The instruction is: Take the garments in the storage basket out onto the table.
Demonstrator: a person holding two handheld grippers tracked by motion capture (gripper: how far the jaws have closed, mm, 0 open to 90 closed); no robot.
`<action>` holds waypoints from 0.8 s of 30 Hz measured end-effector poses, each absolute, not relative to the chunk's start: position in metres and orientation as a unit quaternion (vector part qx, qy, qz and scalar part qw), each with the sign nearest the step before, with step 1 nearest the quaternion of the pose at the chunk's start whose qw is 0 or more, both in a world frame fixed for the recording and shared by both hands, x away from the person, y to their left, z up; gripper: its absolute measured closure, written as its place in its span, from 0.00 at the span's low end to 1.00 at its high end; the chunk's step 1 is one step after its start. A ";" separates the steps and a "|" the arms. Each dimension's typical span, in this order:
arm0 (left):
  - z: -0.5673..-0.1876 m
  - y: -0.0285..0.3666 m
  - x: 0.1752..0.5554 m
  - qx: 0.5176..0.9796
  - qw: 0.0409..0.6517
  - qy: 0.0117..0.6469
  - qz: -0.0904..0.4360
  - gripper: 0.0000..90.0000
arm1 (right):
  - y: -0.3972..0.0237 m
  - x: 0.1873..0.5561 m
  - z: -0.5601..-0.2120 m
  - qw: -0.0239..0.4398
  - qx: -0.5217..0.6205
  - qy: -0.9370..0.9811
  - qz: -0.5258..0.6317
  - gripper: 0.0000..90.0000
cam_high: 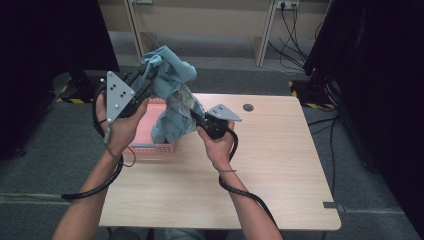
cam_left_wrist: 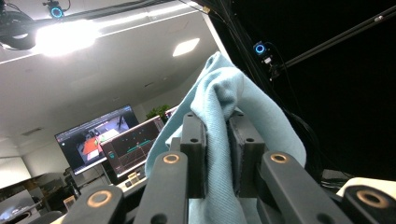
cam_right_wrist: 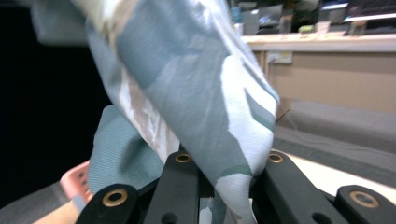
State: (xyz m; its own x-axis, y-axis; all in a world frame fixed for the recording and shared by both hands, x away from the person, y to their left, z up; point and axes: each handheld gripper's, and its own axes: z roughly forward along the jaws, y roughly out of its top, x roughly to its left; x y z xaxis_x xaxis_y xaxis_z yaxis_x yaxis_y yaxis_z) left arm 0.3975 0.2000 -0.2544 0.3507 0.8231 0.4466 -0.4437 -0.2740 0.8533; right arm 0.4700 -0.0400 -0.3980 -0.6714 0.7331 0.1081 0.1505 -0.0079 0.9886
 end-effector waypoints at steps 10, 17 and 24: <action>-0.261 0.196 0.394 0.579 0.586 0.157 0.544 0.86 | -0.068 0.471 -0.362 0.267 0.341 0.625 0.650 0.93; -0.262 0.191 0.393 0.581 0.587 0.150 0.543 0.86 | -0.077 0.469 -0.333 0.280 0.332 0.599 0.673 0.93; -0.265 0.187 0.394 0.585 0.588 0.149 0.538 0.85 | -0.087 0.465 -0.310 0.294 0.327 0.579 0.687 0.93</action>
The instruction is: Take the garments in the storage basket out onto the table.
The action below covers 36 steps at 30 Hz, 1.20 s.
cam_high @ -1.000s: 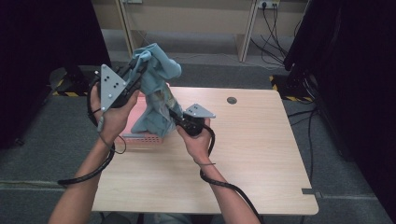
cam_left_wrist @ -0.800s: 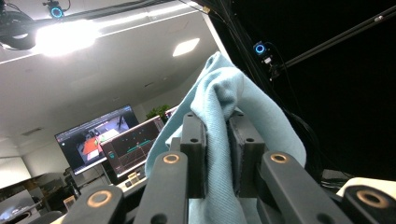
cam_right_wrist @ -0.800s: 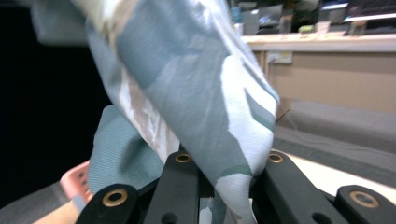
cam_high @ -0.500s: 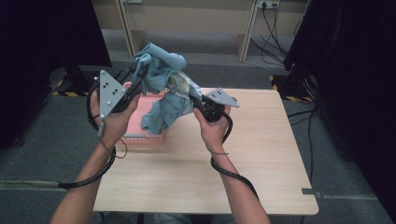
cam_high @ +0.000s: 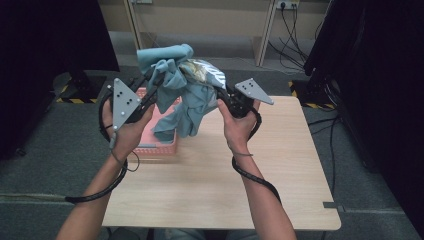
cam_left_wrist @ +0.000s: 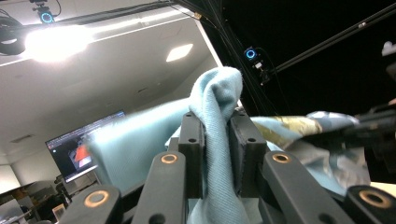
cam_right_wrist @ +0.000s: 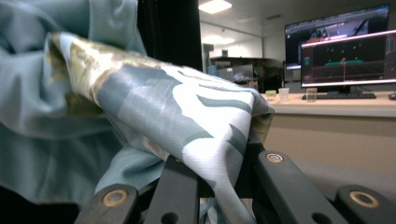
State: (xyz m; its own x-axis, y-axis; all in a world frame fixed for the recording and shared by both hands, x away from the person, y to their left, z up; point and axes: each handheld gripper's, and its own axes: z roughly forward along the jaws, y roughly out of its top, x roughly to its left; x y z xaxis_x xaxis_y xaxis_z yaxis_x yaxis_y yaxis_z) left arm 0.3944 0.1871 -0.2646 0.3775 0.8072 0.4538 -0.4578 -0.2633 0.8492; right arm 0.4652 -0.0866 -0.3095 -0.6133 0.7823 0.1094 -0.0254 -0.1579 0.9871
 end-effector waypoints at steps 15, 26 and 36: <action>-0.271 0.175 0.399 0.593 0.591 0.146 0.527 0.85 | -0.106 0.456 -0.262 0.320 0.311 0.544 0.711 0.93; -0.275 0.158 0.405 0.600 0.601 0.144 0.507 0.84 | -0.120 0.449 -0.237 0.341 0.302 0.530 0.716 0.93; -0.286 0.133 0.421 0.623 0.604 0.149 0.474 0.84 | -0.136 0.445 -0.233 0.355 0.308 0.523 0.711 0.93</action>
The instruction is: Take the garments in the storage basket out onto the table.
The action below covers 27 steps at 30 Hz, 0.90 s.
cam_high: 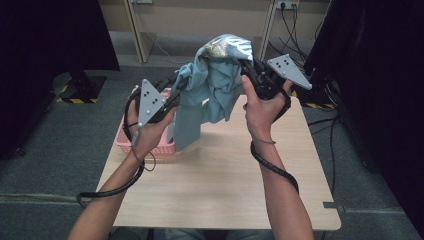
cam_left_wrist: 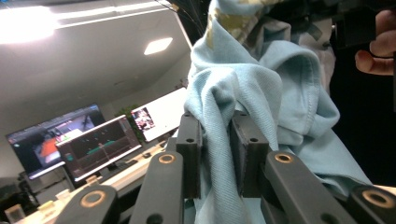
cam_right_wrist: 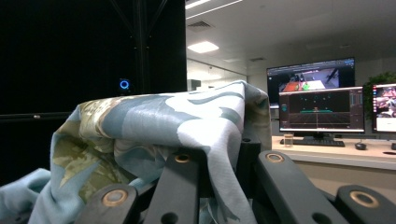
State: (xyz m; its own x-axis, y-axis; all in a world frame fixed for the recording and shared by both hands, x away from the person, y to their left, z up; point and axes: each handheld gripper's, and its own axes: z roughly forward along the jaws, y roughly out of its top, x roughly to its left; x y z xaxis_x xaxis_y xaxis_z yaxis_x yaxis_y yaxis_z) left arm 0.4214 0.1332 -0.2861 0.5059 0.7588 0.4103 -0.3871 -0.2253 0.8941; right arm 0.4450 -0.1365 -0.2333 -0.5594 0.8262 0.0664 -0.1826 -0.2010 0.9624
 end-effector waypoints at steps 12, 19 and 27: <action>-0.283 0.123 0.427 0.626 0.611 0.150 0.460 0.83 | -0.152 0.433 -0.213 0.388 0.294 0.511 0.709 0.93; -0.283 0.117 0.430 0.627 0.616 0.153 0.452 0.83 | -0.154 0.426 -0.206 0.403 0.283 0.511 0.705 0.93; -0.295 0.106 0.436 0.649 0.604 0.157 0.434 0.81 | -0.162 0.427 -0.220 0.394 0.292 0.525 0.695 0.93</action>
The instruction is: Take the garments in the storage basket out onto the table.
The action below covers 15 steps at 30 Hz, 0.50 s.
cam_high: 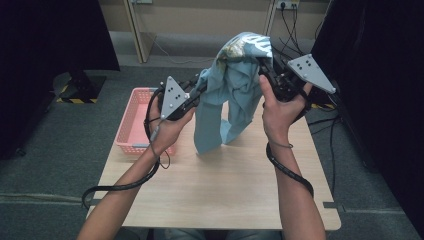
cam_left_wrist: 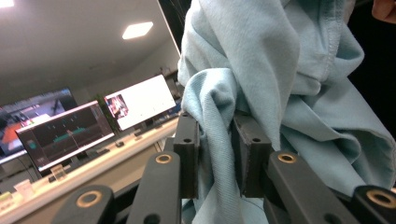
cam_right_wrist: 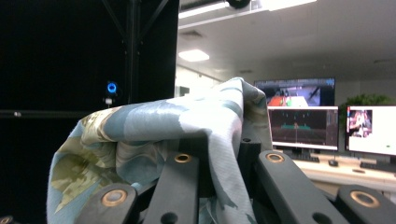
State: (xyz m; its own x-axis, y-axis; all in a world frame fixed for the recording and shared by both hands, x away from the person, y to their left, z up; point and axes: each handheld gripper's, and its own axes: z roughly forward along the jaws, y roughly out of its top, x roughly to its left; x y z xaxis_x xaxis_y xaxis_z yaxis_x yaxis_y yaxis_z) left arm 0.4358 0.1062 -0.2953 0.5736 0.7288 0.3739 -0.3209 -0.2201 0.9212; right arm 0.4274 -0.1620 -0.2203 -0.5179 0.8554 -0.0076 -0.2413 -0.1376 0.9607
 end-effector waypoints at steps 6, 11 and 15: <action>-0.314 0.101 0.446 0.672 0.600 0.181 0.394 0.81 | -0.176 0.434 -0.248 0.381 0.315 0.545 0.677 0.92; -0.328 0.100 0.453 0.681 0.604 0.205 0.360 0.80 | -0.188 0.443 -0.274 0.366 0.341 0.561 0.660 0.92; -0.338 0.099 0.457 0.687 0.600 0.214 0.351 0.81 | -0.194 0.447 -0.292 0.358 0.353 0.572 0.648 0.92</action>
State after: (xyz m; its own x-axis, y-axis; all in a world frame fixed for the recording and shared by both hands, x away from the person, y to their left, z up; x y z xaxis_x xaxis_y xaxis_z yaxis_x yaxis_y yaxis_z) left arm 0.4570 0.0986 -0.3379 0.6626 0.7143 0.2254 -0.1269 -0.1895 0.9736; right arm 0.4474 -0.1943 -0.2919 -0.4944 0.8680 0.0474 -0.0612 -0.0891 0.9941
